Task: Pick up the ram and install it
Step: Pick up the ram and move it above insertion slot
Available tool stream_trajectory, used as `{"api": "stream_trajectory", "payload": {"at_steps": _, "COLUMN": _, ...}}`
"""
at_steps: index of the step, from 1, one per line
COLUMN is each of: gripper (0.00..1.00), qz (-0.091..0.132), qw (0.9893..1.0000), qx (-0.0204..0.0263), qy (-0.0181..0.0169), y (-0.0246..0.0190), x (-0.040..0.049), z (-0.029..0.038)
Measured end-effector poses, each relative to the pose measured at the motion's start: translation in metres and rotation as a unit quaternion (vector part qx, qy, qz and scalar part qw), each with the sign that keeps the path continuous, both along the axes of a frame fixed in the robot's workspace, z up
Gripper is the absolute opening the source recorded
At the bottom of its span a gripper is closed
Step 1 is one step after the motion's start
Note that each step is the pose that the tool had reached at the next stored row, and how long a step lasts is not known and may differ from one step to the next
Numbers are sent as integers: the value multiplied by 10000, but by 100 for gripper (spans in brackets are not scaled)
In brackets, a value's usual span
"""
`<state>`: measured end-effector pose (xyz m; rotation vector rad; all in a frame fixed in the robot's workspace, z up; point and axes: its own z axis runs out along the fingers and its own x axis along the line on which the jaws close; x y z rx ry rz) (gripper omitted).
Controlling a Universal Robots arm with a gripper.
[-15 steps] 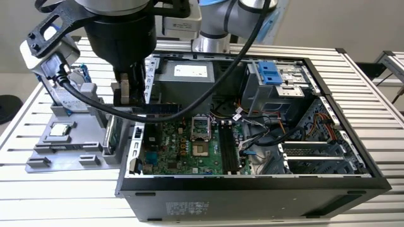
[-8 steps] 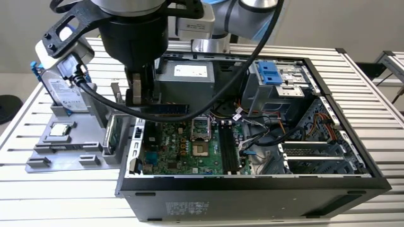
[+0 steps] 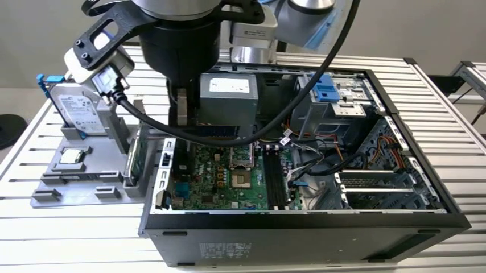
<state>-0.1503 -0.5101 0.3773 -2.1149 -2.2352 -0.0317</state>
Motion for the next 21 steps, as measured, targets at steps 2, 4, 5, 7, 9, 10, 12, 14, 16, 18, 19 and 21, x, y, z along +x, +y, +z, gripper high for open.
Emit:
{"api": "stream_trajectory", "payload": {"at_steps": 2, "gripper": 0, "qz": 0, "qw": 10000, "qx": 0, "qy": 4, "y": 0, "x": 39, "z": 0}}
{"api": "stream_trajectory", "payload": {"at_steps": 4, "gripper": 0, "qz": 0, "qw": 10000, "qx": 0, "qy": 7, "y": 0, "x": 77, "z": 0}}
{"api": "stream_trajectory", "payload": {"at_steps": 5, "gripper": 0, "qz": 0, "qw": 10000, "qx": 0, "qy": 9, "y": 0, "x": 96, "z": 0}}
{"api": "stream_trajectory", "payload": {"at_steps": 7, "gripper": 0, "qz": 0, "qw": 10000, "qx": 0, "qy": 12, "y": 0, "x": 134, "z": 0}}
{"api": "stream_trajectory", "payload": {"at_steps": 9, "gripper": 0, "qz": 0, "qw": 10000, "qx": 0, "qy": 16, "y": 0, "x": 172, "z": 0}}
{"api": "stream_trajectory", "payload": {"at_steps": 10, "gripper": 0, "qz": 0, "qw": 10000, "qx": 0, "qy": 18, "y": 0, "x": 192, "z": 0}}
{"api": "stream_trajectory", "payload": {"at_steps": 12, "gripper": 0, "qz": 0, "qw": 10000, "qx": 0, "qy": 23, "y": 0, "x": 236, "z": 0}}
{"api": "stream_trajectory", "payload": {"at_steps": 14, "gripper": 0, "qz": 0, "qw": 10000, "qx": 0, "qy": 28, "y": 0, "x": 279, "z": 0}}
{"api": "stream_trajectory", "payload": {"at_steps": 16, "gripper": 0, "qz": 0, "qw": 10000, "qx": 0, "qy": 34, "y": 0, "x": 323, "z": -1}}
{"api": "stream_trajectory", "payload": {"at_steps": 18, "gripper": 0, "qz": 0, "qw": 10000, "qx": 0, "qy": 39, "y": 0, "x": 366, "z": 0}}
{"api": "stream_trajectory", "payload": {"at_steps": 19, "gripper": 0, "qz": 0, "qw": 10000, "qx": 0, "qy": 42, "y": 0, "x": 388, "z": 0}}
{"api": "stream_trajectory", "payload": {"at_steps": 21, "gripper": 0, "qz": 0, "qw": 10000, "qx": 0, "qy": 49, "y": 0, "x": 457, "z": 0}}
